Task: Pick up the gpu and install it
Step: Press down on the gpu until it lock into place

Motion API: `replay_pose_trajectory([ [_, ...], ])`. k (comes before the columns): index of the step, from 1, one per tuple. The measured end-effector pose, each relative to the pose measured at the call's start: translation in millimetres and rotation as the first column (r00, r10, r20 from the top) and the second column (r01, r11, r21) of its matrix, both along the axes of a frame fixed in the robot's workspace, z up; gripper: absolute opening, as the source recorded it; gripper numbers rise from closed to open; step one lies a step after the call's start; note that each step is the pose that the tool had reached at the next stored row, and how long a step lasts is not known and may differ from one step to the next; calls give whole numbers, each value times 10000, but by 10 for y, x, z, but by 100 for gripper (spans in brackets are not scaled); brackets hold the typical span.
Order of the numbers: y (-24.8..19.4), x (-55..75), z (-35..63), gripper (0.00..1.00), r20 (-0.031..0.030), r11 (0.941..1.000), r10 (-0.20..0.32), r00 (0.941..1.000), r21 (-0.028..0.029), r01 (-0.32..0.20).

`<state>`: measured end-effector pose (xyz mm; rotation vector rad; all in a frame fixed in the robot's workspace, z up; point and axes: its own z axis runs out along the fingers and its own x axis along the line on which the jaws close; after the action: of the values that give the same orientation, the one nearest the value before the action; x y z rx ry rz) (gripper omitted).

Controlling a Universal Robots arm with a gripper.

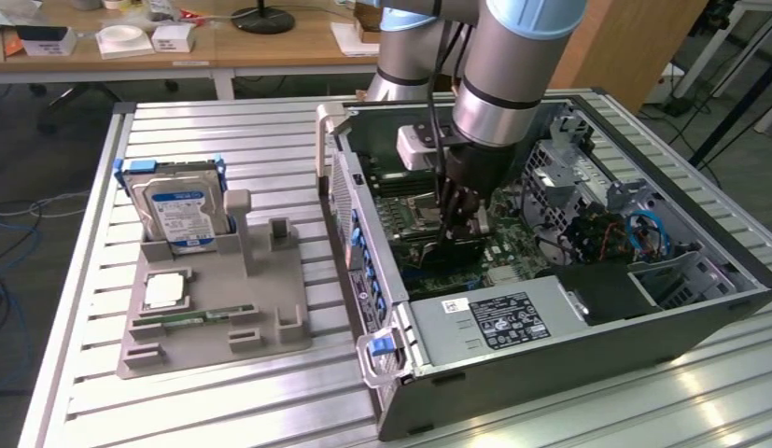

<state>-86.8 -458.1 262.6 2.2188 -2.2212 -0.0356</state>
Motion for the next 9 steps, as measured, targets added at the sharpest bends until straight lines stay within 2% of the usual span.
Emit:
replay_pose_trajectory([
  [9, 0, 0, -11, 11, 2, 10000, 0, 10000, 2, 0],
])
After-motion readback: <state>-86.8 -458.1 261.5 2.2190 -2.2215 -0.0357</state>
